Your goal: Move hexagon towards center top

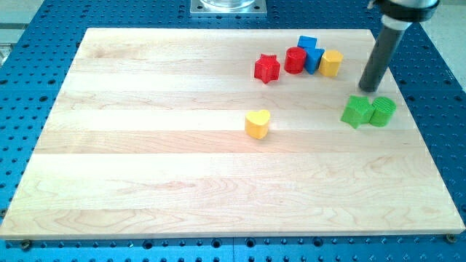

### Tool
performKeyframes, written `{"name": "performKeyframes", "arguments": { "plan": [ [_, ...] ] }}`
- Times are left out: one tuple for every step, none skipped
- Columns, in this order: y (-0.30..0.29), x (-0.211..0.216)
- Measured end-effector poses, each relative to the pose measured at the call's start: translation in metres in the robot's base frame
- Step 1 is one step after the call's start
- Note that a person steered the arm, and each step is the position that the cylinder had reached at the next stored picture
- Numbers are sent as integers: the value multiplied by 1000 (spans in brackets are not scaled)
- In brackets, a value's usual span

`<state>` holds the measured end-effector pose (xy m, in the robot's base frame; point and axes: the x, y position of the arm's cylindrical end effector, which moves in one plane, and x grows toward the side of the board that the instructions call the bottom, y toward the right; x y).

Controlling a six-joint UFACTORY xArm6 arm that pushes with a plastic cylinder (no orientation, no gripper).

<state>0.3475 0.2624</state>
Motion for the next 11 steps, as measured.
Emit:
{"name": "performKeyframes", "arguments": {
  "plan": [
    [25, -23],
    [4, -25],
    [-16, -42],
    [-86, -36],
    [-140, -36],
    [-162, 13],
    [-161, 57],
    [-240, 46],
    [-301, 11],
    [-328, -23],
    [-322, -13]
  ]
}}
